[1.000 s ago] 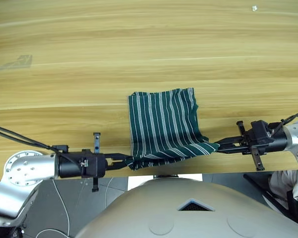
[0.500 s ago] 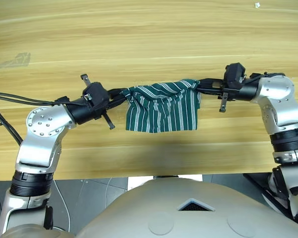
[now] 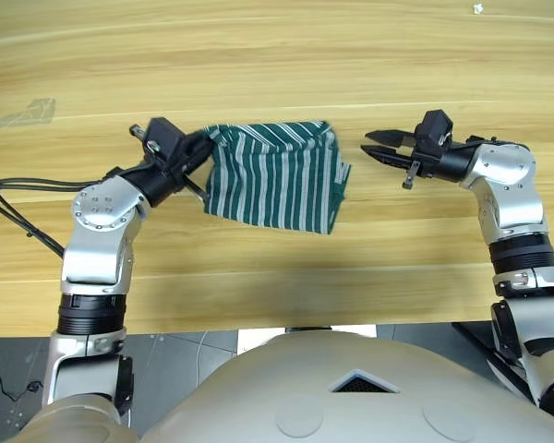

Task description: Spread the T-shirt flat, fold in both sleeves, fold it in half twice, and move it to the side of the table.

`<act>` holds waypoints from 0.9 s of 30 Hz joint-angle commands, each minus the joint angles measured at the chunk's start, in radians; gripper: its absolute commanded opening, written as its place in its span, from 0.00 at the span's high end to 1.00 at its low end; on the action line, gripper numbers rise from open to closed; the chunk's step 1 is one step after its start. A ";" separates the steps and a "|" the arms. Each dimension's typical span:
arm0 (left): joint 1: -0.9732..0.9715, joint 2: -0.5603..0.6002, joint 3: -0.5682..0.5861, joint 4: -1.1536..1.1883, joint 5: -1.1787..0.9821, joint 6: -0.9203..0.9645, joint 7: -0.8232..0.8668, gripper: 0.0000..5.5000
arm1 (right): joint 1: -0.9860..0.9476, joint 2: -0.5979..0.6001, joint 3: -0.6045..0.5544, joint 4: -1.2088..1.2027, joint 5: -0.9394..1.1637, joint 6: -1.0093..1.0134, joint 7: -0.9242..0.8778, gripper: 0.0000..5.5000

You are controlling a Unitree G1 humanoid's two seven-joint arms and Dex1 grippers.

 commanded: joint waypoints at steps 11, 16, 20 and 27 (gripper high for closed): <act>-0.035 -0.059 0.083 0.111 0.031 -0.007 0.088 0.92 | -0.019 0.078 -0.039 0.009 -0.043 -0.094 -0.099 0.68; -0.078 -0.114 0.170 0.125 0.059 -0.123 0.226 0.92 | -0.005 0.169 0.015 -0.063 -0.007 -0.064 -0.058 0.68; -0.054 -0.158 0.189 0.068 0.065 -0.173 0.282 0.92 | -0.051 0.293 0.112 0.009 -0.041 0.020 -0.057 0.68; -0.005 -0.207 0.182 -0.004 0.046 -0.162 0.290 0.92 | -0.245 0.521 0.205 0.356 -0.155 0.040 -0.119 0.68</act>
